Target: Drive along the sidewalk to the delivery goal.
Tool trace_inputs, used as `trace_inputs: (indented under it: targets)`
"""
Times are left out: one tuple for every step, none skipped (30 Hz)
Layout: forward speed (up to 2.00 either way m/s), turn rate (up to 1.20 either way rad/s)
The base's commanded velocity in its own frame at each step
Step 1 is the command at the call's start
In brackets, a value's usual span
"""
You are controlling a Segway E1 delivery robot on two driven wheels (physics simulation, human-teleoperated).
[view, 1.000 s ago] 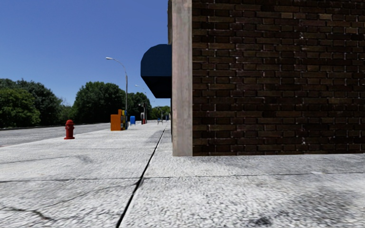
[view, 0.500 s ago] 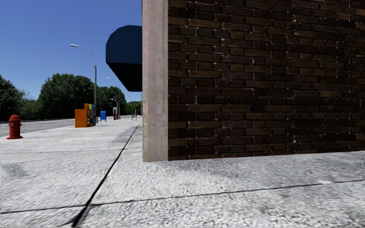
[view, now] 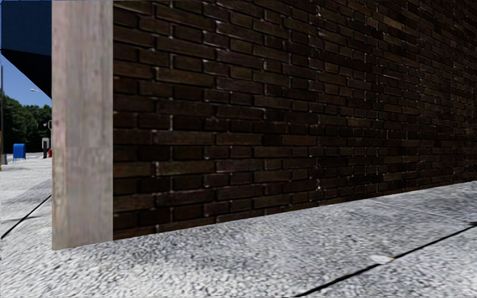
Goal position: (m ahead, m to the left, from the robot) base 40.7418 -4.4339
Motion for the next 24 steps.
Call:
trace_inputs:
  targets:
    - [1.64, -0.75]
    - [1.64, -0.75]
    - [1.64, -0.75]
    - [1.64, -0.74]
    - [1.64, -0.74]
    - [1.64, -0.74]
    - [1.64, -0.74]
    - [1.63, -0.74]
    - [1.63, -0.74]
    - [1.63, -0.74]
    - [1.63, -0.74]
    - [1.63, -0.74]
    - [1.63, -0.74]
    - [1.63, -0.74]
    - [1.63, -0.74]
    - [1.63, -0.74]
    - [1.63, -0.74]
    - [1.63, -0.74]
    - [1.63, -0.74]
    - [1.63, -0.74]
    - [1.63, -0.74]
    - [1.63, -0.74]
    - [1.63, -0.74]
    - [1.63, -0.74]
